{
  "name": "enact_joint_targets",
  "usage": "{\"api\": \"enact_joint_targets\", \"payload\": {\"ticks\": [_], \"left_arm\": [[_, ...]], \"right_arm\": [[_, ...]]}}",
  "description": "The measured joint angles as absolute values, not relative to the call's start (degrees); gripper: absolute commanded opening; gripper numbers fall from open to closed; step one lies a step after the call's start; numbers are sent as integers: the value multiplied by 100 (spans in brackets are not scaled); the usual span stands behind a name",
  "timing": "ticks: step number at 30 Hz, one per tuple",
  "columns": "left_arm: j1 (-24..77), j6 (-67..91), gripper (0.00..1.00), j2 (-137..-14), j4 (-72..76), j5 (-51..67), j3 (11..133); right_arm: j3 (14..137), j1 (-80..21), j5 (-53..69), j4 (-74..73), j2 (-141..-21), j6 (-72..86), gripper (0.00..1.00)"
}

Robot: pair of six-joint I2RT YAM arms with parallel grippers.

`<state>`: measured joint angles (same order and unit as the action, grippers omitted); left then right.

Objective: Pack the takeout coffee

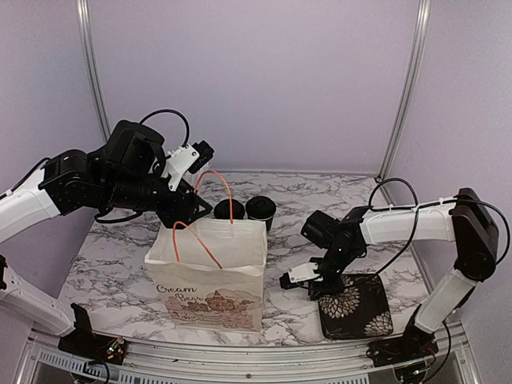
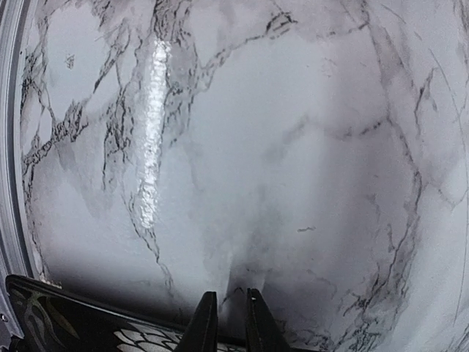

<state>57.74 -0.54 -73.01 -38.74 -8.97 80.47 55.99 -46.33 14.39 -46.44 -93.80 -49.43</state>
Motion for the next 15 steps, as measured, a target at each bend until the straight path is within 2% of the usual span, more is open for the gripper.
{"api": "enact_joint_targets", "payload": {"ticks": [4, 9, 11, 13, 15], "left_arm": [[5769, -191, 51, -7301, -3872, -797, 8005], [5769, -325, 23, -7301, -3841, -637, 8005], [5769, -381, 8, -7301, -3806, -556, 8005], [5769, -405, 0, -7301, -3776, -489, 8003], [5769, -427, 0, -7297, -3752, -438, 7994]], "right_arm": [[5612, -4532, 1463, -4724, -9282, -4939, 17], [6114, -4508, 1944, -5092, -9227, -4912, 27], [6501, -4482, 2117, -5129, -9161, -4851, 34], [6884, -4434, 2220, -5113, -9098, -4768, 40], [7290, -4327, 2255, -5092, -9085, -4657, 50]]}}
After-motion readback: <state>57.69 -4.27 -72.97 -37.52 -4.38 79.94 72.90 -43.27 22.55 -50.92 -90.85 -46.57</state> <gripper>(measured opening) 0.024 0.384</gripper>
